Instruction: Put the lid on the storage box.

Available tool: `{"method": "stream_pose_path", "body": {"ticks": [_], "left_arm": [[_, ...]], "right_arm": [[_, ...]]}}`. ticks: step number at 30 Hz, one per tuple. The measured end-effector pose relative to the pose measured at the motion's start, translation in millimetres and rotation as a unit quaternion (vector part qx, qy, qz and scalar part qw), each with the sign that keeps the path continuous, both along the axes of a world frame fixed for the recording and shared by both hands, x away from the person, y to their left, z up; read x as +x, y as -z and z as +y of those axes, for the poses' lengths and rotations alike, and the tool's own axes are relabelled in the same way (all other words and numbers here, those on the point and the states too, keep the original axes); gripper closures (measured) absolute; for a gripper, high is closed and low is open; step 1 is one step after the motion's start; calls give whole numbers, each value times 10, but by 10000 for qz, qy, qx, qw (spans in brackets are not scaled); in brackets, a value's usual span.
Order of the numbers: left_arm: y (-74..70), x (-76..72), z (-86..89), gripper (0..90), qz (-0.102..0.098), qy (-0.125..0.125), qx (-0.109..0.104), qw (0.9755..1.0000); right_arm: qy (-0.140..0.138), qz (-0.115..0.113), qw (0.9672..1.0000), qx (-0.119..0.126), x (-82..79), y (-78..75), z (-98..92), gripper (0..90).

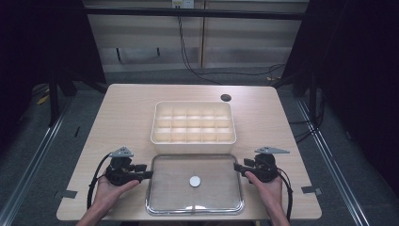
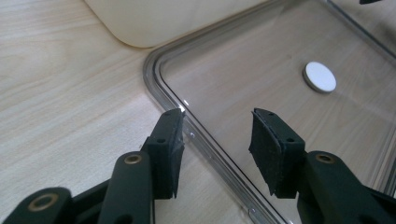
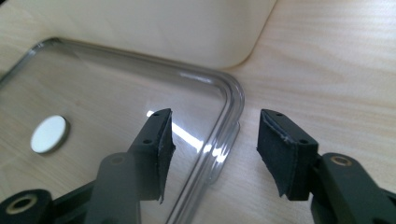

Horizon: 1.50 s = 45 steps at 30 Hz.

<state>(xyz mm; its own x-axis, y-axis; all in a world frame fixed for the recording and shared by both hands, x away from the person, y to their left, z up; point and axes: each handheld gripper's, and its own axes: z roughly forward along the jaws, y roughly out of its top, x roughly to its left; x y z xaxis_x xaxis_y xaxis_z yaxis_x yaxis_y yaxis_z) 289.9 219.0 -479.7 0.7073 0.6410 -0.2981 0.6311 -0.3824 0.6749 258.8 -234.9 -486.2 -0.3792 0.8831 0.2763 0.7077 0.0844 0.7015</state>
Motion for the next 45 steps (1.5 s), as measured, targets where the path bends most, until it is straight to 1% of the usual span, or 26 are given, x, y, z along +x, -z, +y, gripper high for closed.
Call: {"method": "stream_pose_path", "body": {"ticks": [1, 2, 4, 6, 7, 9, 15, 16, 17, 20, 23, 24, 25, 26, 27, 28, 29, 30, 31, 32, 33, 36, 38, 43, 44, 45], "left_arm": [[34, -6, -11, 541, 45, 73, 0, 10000], [34, -6, -11, 539, 45, 73, 0, 10000], [68, -13, -26, 534, 52, 47, 128, 9999], [87, -6, -30, 532, 79, 68, 138, 9998], [100, 3, -31, 531, 100, 79, 161, 9998], [102, 8, -26, 532, 131, 98, 163, 9997], [126, 8, -55, 533, 170, 159, 205, 9995], [128, 9, -60, 533, 174, 182, 236, 9994], [136, 6, -73, 531, 174, 181, 250, 9994], [137, 6, -79, 535, 197, 201, 224, 9994], [138, 7, -92, 549, 201, 233, 223, 9993], [137, 8, -96, 561, 183, 239, 251, 9992], [137, 21, -91, 566, 210, 219, 237, 9993], [137, 21, -91, 574, 210, 219, 237, 9993], [139, 28, -83, 589, 227, 204, 228, 9993], [139, 28, -83, 602, 227, 204, 228, 9993], [143, 33, -76, 606, 228, 195, 207, 9993], [143, 33, -76, 610, 228, 195, 207, 9993], [142, 32, -78, 614, 199, 205, 239, 9993], [142, 32, -78, 614, 199, 205, 239, 9993], [142, 29, -83, 614, 193, 191, 240, 9993], [141, 28, -85, 615, 186, 193, 252, 9993], [141, 27, -86, 614, 171, 196, 259, 9993], [146, 25, -83, 614, 164, 192, 236, 9994], [156, 22, -87, 614, 132, 163, 190, 9996], [155, 19, -94, 614, 107, 171, 214, 9996]], "right_arm": [[-3, 57, 10000, -55, 12, 40, 0, 469], [-3, 57, 10000, -55, 12, 40, 0, 469], [-16, 76, 10000, -60, 19, 65, 1, 487], [-14, 115, 9999, -68, 18, 82, 16, 494], [-38, 145, 9998, -115, 21, 95, 31, 509], [-25, 141, 9998, -148, 23, 103, 37, 511], [76, 106, 9998, -121, 27, 122, 34, 541], [75, 114, 9998, -129, 29, 126, 36, 545], [79, 183, 9997, -125, 28, 132, 50, 549], [74, 204, 9997, -105, 29, 142, 63, 557], [91, 233, 9997, 82, 29, 157, 75, 572], [116, 228, 9996, 129, 28, 162, 81, 570], [193, 270, 9992, 214, 25, 163, 83, 573], [193, 270, 9992, 214, 25, 163, 83, 573], [273, 348, 9981, 434, 28, 175, 51, 580], [273, 348, 9981, 434, 28, 175, 51, 580], [348, 425, 9957, 740, 30, 198, 1, 593], [348, 425, 9957, 740, 30, 198, 1, 593], [400, 523, 9928, 1005, 29, 217, -43, 602], [400, 523, 9928, 1005, 29, 217, -43, 602], [415, 563, 9911, 1133, 28, 228, -63, 603], [469, 674, 9868, 1393, 25, 247, -101, 611], [474, 682, 9859, 1452, 25, 256, -114, 612], [457, 799, 9818, 1663, 26, 273, -150, 618], [467, 839, 9793, 1782, 25, 281, -158, 627], [396, 928, 9741, 2023, 29, 316, -157, 643]]}}
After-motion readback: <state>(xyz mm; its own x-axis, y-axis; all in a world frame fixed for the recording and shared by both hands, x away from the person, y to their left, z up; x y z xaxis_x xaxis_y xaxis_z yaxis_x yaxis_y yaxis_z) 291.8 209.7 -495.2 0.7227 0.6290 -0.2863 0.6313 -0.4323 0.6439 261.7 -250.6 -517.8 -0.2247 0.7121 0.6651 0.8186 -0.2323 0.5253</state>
